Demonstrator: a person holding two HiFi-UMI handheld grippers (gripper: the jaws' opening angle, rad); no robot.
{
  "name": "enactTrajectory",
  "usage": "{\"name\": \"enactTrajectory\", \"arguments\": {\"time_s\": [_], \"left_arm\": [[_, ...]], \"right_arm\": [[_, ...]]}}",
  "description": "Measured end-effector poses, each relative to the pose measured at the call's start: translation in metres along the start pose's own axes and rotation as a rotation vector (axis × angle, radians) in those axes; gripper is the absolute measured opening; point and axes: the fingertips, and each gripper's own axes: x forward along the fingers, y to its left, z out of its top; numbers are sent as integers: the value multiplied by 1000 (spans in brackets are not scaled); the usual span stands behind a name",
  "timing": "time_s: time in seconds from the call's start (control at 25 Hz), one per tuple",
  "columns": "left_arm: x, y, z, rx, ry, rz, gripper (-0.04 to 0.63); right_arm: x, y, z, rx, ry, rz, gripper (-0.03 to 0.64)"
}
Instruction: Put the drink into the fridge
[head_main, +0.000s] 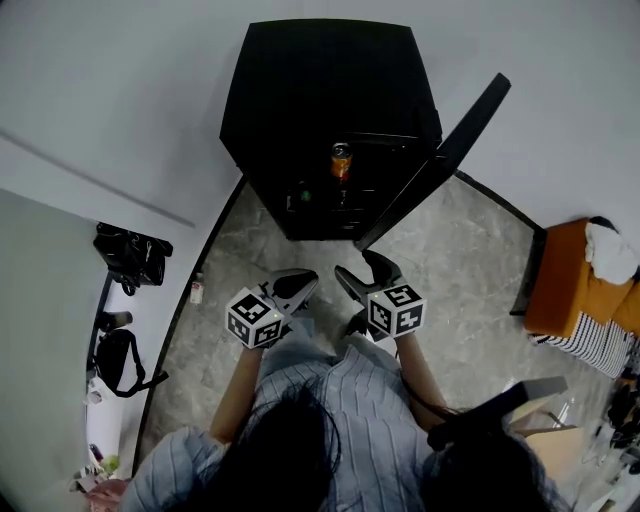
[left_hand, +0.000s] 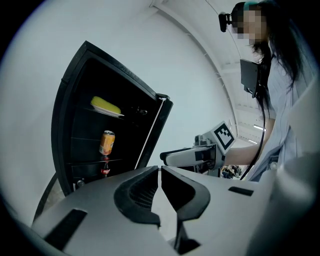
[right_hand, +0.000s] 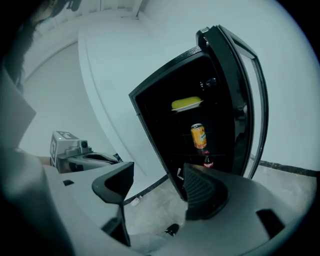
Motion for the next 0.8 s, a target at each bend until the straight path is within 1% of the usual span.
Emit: {"name": "enactTrajectory", "arguments": {"time_s": [0.12, 0.2, 0.32, 0.36, 0.56, 0.8], "left_arm": [[3, -10, -3, -3, -3, 20, 11], [5, -19, -5, -11, -7, 31, 11], [8, -35, -10, -20, -11, 44, 11], [9, -41, -12, -21, -12, 49, 11], [17, -68, -19, -25, -23, 80, 11], [26, -96, -28, -43, -52, 136, 11]], "right_arm": [[-9, 4, -4, -26, 14, 34, 322], [-16, 4, -6, -28, 10, 49, 300], [-29, 2, -4, -24, -14, 63, 177], [-34, 2, -3, -25, -20, 73, 164], [-56, 0, 0, -57, -21, 121, 138], [-80, 2, -8, -67, -13, 193, 135]]}}
